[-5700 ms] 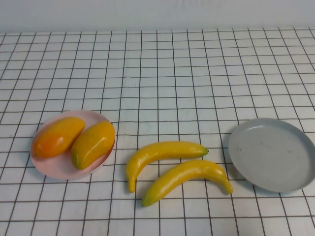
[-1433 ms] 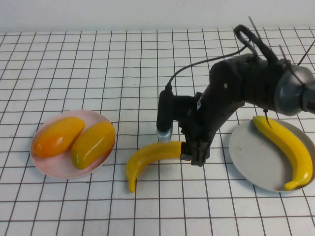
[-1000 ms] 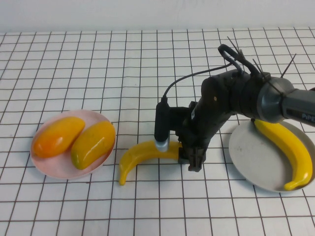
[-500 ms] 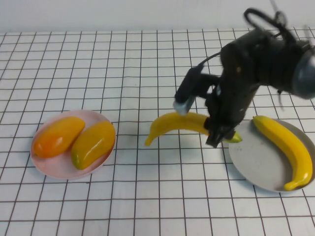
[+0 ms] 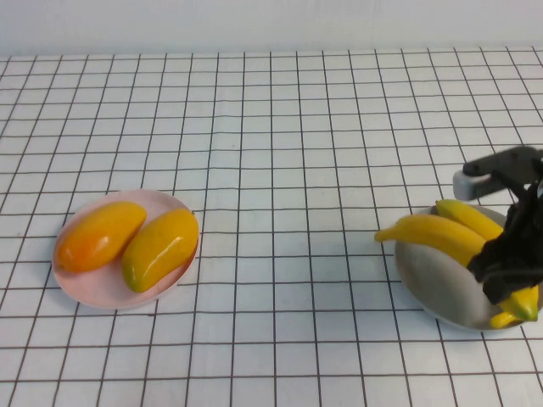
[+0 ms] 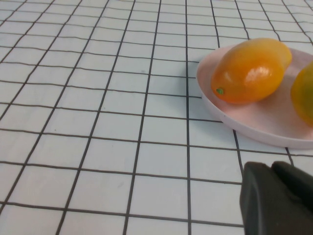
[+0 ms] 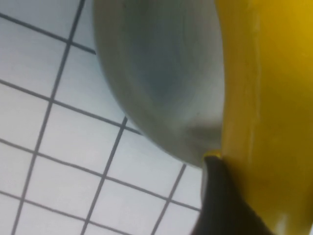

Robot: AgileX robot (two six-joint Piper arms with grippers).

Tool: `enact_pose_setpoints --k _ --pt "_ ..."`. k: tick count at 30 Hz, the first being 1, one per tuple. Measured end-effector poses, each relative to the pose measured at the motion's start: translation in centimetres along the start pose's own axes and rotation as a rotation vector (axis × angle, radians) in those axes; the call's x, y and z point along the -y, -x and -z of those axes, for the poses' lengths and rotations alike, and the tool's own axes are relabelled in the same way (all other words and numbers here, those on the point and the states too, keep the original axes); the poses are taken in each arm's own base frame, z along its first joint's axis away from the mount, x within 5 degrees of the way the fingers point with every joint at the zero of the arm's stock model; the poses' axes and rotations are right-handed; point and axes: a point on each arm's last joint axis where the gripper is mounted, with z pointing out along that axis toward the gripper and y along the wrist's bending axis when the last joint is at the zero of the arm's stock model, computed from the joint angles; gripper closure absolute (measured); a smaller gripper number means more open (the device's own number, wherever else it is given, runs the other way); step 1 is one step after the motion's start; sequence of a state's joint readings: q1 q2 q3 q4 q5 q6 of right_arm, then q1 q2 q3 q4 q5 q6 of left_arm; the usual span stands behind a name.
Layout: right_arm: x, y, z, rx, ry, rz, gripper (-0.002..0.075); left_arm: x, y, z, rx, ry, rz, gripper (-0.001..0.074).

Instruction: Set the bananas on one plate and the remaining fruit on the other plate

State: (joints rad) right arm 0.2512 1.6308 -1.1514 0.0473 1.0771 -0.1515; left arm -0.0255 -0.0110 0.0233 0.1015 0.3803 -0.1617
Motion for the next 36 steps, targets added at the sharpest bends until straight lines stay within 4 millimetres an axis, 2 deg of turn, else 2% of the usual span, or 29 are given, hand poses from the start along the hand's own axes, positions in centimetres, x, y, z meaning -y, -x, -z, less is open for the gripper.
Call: enact_pose_setpoints --k 3,6,24,29,31,33,36 --pt "-0.1 -1.1 -2.4 0.006 0.01 -0.029 0.0417 0.0 0.0 0.0 0.0 0.0 0.0 0.0736" --pt "-0.2 -1.3 -3.2 0.036 0.018 -0.046 0.0417 0.0 0.0 0.0 0.0 0.0 0.0 0.0736" --pt "-0.3 -0.7 -3.0 0.099 0.031 -0.114 0.0413 0.0 0.0 0.0 0.0 0.0 0.0 0.0736" --pt "-0.3 -0.7 -3.0 0.099 0.031 -0.114 0.0316 0.0 0.0 0.0 0.0 0.0 0.0 0.0736" --pt "-0.3 -0.7 -3.0 0.099 0.031 -0.114 0.0307 0.0 0.0 0.0 0.0 0.0 0.0 0.0736" --pt "-0.3 -0.7 -2.9 0.096 0.032 -0.114 0.0326 0.0 0.0 0.0 0.0 0.0 0.0 0.0736" --pt "-0.4 -0.9 -2.4 0.099 0.033 -0.112 0.0423 0.0 0.0 0.0 0.0 0.0 0.0 0.0736"
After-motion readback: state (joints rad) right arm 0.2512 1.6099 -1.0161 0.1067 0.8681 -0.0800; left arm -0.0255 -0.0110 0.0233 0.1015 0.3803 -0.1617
